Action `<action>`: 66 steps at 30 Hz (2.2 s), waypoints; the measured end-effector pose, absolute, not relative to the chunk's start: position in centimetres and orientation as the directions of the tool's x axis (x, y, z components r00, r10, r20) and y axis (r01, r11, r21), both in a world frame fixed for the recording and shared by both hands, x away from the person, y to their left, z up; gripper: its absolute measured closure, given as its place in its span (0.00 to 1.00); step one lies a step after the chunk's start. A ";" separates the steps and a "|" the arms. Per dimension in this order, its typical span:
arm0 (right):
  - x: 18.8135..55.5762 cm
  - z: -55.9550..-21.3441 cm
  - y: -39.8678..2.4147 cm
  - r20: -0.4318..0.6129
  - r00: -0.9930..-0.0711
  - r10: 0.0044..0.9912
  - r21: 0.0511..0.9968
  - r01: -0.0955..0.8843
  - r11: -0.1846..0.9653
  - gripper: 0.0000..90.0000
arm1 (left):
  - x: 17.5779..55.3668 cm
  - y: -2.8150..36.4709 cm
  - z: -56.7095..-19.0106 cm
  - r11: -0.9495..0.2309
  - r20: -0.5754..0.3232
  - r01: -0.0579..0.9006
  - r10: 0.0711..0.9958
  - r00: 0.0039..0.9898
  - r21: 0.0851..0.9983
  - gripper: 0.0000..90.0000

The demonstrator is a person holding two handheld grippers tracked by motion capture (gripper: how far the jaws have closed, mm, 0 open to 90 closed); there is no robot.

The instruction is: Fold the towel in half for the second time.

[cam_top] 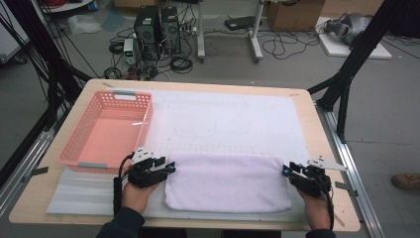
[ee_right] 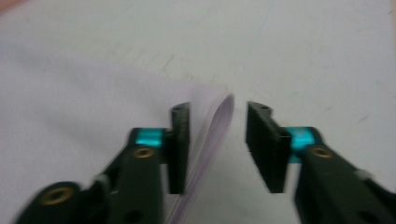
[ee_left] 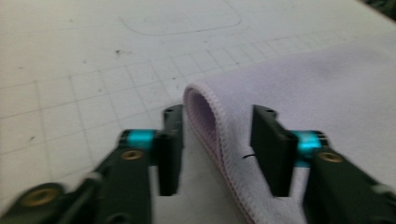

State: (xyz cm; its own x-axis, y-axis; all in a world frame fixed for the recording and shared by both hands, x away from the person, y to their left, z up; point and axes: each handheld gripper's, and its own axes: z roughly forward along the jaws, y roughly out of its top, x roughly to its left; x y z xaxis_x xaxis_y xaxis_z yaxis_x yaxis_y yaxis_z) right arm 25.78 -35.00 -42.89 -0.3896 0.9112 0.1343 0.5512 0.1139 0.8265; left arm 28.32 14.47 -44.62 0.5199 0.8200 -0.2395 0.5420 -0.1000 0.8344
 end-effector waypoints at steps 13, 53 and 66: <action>30.5 -44.3 -33.9 0.143 -0.484 0.863 0.752 0.621 0.223 0.55 | 31.7 13.7 -45.5 -0.092 -0.310 0.614 0.799 0.515 0.784 0.47; 29.5 -42.7 -33.8 0.134 -0.557 0.820 0.818 0.530 0.226 0.50 | 31.0 12.3 -43.6 -0.200 -0.165 0.496 0.784 0.598 0.845 0.46; 27.0 -44.0 -35.4 0.048 -0.548 0.835 0.745 0.576 0.335 0.46 | 28.1 13.6 -45.1 -0.260 -0.105 0.520 0.814 0.572 0.814 0.50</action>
State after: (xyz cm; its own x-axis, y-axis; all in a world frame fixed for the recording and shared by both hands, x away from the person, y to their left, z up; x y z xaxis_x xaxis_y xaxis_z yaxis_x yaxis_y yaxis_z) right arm 26.96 -35.43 -44.01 -0.5478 0.8352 0.0477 0.5762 0.3354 0.7453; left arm 28.14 13.64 -45.07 0.5716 0.8138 -0.1046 0.5198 -0.2605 0.8136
